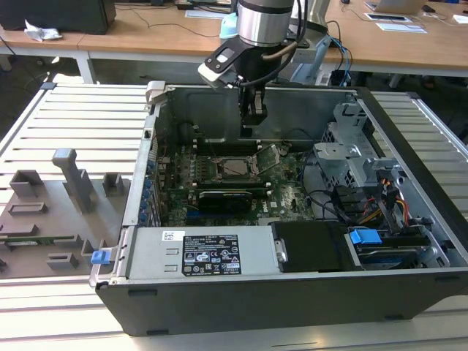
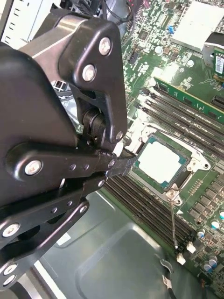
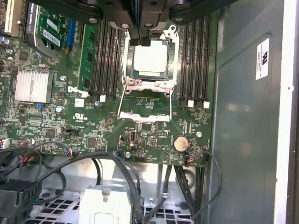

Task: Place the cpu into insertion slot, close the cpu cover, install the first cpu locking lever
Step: 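Place the cpu into insertion slot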

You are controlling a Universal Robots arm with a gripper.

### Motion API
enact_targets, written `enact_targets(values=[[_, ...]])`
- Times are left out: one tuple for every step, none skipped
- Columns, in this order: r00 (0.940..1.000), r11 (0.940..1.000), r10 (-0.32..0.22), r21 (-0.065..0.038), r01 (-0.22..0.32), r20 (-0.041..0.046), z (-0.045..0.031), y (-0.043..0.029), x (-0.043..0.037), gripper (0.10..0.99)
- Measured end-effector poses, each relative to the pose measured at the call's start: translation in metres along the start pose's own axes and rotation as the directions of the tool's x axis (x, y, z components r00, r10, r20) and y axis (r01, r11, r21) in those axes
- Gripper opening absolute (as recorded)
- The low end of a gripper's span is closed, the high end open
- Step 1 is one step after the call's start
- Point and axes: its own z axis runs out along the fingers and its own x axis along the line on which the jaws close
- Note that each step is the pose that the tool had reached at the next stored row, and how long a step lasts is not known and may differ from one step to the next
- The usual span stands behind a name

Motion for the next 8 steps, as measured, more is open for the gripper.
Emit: enact_targets(values=[[1.0,1.0,0.0,0.0,0.0,0.0,0.0,0.0,0.0,0.106],[1.0,1.0,0.0,0.0,0.0,0.0001,-0.0001,0.0,0.0,0.106],[1.0,1.0,0.0,0.0,0.0,0.0002,-0.0002,0.0,0.0,0.106],[1.0,1.0,0.0,0.0,0.0,0.0002,-0.0002,0.0,0.0,0.106],[1.0,1.0,0.0,0.0,0.0,0.0003,-0.0003,0.0,0.0,0.106],[1.0,1.0,0.0,0.0,0.0,0.0003,-0.0003,0.0,0.0,0.106],[1.0,1.0,0.0,0.0,0.0,0.0002,-0.0004,0.0,0.0,0.106],[1.0,1.0,0.0,0.0,0.0,0.0002,-0.0004,0.0,0.0,0.106]])
